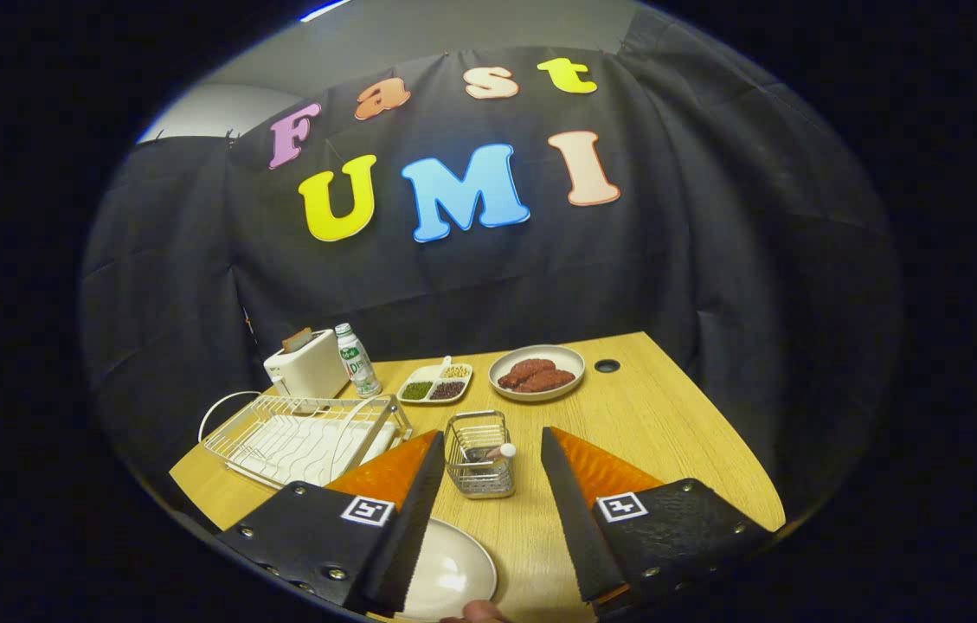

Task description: Take the plate from the dish rack, then take the spoon from the basket and place it into the plate.

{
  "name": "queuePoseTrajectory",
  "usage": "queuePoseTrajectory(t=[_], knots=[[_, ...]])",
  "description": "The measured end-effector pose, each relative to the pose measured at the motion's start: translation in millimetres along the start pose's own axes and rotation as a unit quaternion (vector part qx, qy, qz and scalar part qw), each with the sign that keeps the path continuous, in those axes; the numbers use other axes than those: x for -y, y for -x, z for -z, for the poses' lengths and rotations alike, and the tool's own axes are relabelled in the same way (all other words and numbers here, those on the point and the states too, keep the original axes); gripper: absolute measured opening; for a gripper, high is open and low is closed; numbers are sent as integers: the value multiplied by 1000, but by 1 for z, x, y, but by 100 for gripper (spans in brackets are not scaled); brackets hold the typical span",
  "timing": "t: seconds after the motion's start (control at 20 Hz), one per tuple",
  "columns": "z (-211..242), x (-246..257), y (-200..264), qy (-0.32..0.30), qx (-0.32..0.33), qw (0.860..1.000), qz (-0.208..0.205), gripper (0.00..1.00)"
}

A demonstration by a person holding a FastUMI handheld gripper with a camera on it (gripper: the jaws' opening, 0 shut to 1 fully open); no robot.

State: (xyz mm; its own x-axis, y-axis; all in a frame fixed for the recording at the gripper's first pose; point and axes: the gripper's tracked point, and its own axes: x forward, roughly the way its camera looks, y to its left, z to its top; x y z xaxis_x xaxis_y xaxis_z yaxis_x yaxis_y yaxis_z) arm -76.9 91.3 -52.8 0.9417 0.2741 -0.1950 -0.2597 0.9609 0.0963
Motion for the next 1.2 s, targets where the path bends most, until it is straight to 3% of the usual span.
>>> queuePoseTrajectory(t=[0.05,0.4,0.7,1.05,1.15,1.2], knots=[[-2,0,-5,9,19,1000,-4,74],[0,10,-37,65,106,992,-2,74],[12,12,-70,75,131,989,-3,74],[32,18,-104,63,114,991,-3,74],[38,21,-114,77,97,992,5,64],[37,23,-113,74,95,993,8,39]])
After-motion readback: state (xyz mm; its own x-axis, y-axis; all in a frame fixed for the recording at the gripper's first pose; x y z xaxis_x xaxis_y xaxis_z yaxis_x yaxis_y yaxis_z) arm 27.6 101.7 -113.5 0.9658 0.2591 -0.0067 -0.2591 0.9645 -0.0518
